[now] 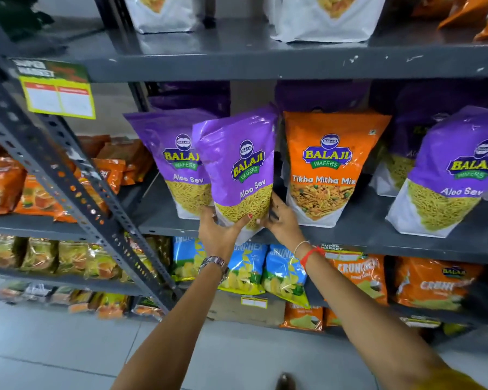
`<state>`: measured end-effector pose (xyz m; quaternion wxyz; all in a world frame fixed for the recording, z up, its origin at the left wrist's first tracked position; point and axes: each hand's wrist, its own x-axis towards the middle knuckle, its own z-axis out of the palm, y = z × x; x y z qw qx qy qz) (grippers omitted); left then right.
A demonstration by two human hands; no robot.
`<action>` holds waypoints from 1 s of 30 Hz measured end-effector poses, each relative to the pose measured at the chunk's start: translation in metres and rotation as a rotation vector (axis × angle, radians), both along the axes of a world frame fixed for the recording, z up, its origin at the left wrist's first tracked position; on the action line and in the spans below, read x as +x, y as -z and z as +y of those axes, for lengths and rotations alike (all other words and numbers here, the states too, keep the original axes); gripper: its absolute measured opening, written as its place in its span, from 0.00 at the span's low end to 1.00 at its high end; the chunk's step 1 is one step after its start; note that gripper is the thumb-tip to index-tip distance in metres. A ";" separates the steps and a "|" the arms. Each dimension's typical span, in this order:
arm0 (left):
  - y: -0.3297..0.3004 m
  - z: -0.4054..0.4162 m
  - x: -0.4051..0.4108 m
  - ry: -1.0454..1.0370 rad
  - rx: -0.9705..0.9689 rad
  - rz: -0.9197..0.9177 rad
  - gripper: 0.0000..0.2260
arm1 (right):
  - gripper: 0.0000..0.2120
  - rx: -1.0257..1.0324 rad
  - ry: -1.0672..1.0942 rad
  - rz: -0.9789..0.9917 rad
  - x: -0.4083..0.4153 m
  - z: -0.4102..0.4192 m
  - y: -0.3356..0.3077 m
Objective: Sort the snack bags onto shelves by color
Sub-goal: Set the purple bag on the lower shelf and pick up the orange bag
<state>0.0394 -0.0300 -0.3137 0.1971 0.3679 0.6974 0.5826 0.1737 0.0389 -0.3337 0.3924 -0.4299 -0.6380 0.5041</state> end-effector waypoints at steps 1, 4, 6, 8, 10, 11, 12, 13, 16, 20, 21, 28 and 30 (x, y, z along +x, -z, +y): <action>0.004 0.005 0.002 -0.008 0.001 0.009 0.31 | 0.37 -0.017 0.018 0.008 0.000 0.002 0.003; 0.014 0.019 0.004 -0.017 0.005 0.036 0.34 | 0.36 -0.031 0.075 0.041 0.000 0.005 0.008; 0.020 0.025 0.004 -0.012 0.003 0.042 0.36 | 0.34 0.011 0.103 0.032 0.000 0.003 0.009; 0.024 0.028 0.005 0.014 0.026 -0.008 0.35 | 0.33 0.086 0.155 -0.027 0.001 -0.002 0.009; 0.025 0.028 0.011 0.040 0.099 -0.115 0.36 | 0.27 0.139 0.232 -0.047 0.005 -0.013 0.008; 0.024 0.027 0.016 0.032 0.145 -0.157 0.37 | 0.23 0.172 0.296 -0.035 0.010 -0.019 0.008; 0.022 0.025 0.021 -0.003 0.186 -0.167 0.37 | 0.18 0.222 0.385 -0.018 0.017 -0.023 0.008; 0.021 0.021 0.028 -0.059 0.228 -0.135 0.37 | 0.14 0.276 0.492 -0.007 0.025 -0.027 0.009; 0.019 0.010 0.054 -0.166 0.318 0.070 0.28 | 0.14 0.344 0.810 0.018 0.055 -0.023 0.011; 0.018 0.024 0.097 0.321 0.290 0.204 0.19 | 0.38 0.244 0.819 -0.149 0.090 -0.001 0.008; 0.017 0.030 0.106 0.425 0.258 0.153 0.22 | 0.44 0.205 0.760 -0.148 0.096 0.004 0.008; 0.024 0.071 0.125 0.562 0.032 -0.163 0.39 | 0.46 0.068 0.457 -0.013 0.124 0.029 0.010; 0.017 0.081 0.124 0.581 0.028 -0.194 0.37 | 0.40 0.061 0.456 -0.038 0.126 0.029 0.009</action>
